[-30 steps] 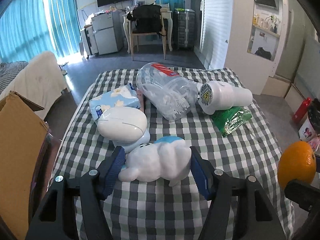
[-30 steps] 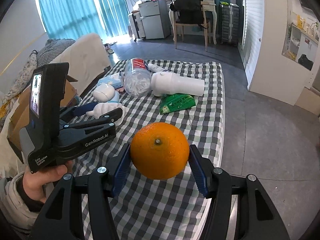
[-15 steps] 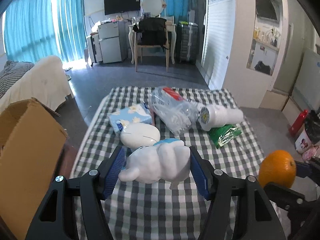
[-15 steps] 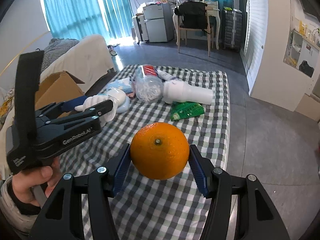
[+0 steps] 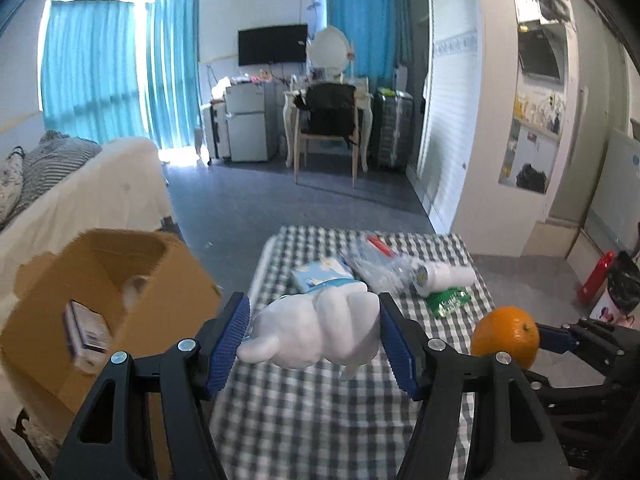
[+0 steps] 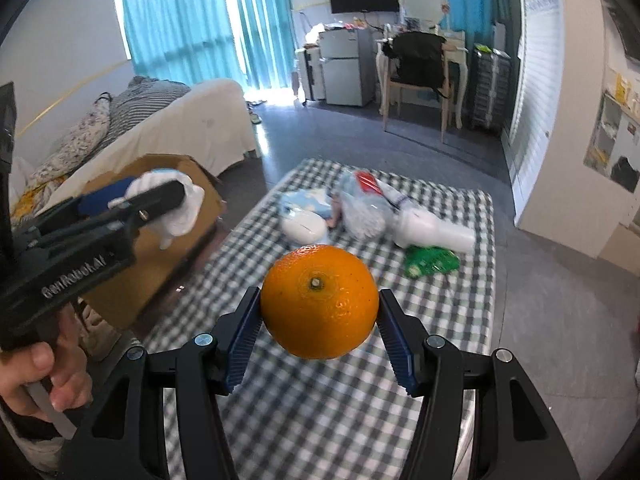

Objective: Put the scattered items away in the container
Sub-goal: 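Carry figurine to the box and release it with left tool while right carries orange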

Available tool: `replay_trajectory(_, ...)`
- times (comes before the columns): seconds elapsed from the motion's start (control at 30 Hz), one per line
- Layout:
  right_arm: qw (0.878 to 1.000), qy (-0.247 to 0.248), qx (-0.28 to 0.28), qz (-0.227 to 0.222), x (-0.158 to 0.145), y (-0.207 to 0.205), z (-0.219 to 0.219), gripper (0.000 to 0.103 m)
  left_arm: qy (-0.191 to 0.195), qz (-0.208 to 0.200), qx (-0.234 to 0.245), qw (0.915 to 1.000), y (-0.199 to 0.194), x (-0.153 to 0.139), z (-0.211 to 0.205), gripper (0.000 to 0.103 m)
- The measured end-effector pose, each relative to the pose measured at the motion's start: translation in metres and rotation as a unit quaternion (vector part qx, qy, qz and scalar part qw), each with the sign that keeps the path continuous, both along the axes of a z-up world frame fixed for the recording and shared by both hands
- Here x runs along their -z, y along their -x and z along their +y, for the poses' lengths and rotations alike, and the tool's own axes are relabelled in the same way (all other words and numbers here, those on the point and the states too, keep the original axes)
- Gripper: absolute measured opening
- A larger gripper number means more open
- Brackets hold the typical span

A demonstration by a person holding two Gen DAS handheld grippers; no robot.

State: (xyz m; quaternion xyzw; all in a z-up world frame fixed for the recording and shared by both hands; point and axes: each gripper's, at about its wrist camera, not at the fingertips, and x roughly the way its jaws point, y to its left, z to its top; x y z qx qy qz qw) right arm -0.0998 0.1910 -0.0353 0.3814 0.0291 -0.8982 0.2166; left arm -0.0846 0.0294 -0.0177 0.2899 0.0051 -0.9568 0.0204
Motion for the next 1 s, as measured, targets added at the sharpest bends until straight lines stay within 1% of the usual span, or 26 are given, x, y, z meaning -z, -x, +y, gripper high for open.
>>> replay_trajectory(0.23,0.999,-0.011,-0.038,0.026,-0.025,-0.008,-0.053,0.057,-0.007,0.038,-0.038,0.9986,-0.028,-0.037,-0.055,0.066)
replay_trajectory(0.37,0.997,-0.010,-0.069,0.035,-0.036,-0.004,-0.095,0.057,-0.008,0.048,-0.064,0.9968,-0.041,-0.049,-0.092,0.066)
replay_trajectory(0.53,0.993,-0.002,-0.110,0.039,-0.044,0.000,-0.145,0.057,-0.003,0.052,-0.102,0.9934,-0.053,-0.057,-0.140,0.066)
replay_trajectory(0.67,0.989,-0.007,-0.144,0.037,-0.044,0.005,-0.186,0.057,-0.001,0.043,-0.135,0.9899,-0.055,-0.053,-0.182,0.066)
replay_trajectory(0.8,0.983,-0.016,-0.182,0.031,-0.036,0.007,-0.230,0.057,-0.004,0.017,-0.166,0.9859,-0.054,-0.035,-0.222,0.066)
replay_trajectory(0.9,0.980,-0.018,-0.197,0.027,-0.031,0.009,-0.247,0.057,-0.006,-0.002,-0.186,0.9825,-0.054,-0.018,-0.245,0.066)
replay_trajectory(1.0,0.978,-0.016,-0.206,0.022,-0.026,0.012,-0.260,0.057,-0.005,-0.018,-0.193,0.9811,-0.050,-0.005,-0.257,0.066)
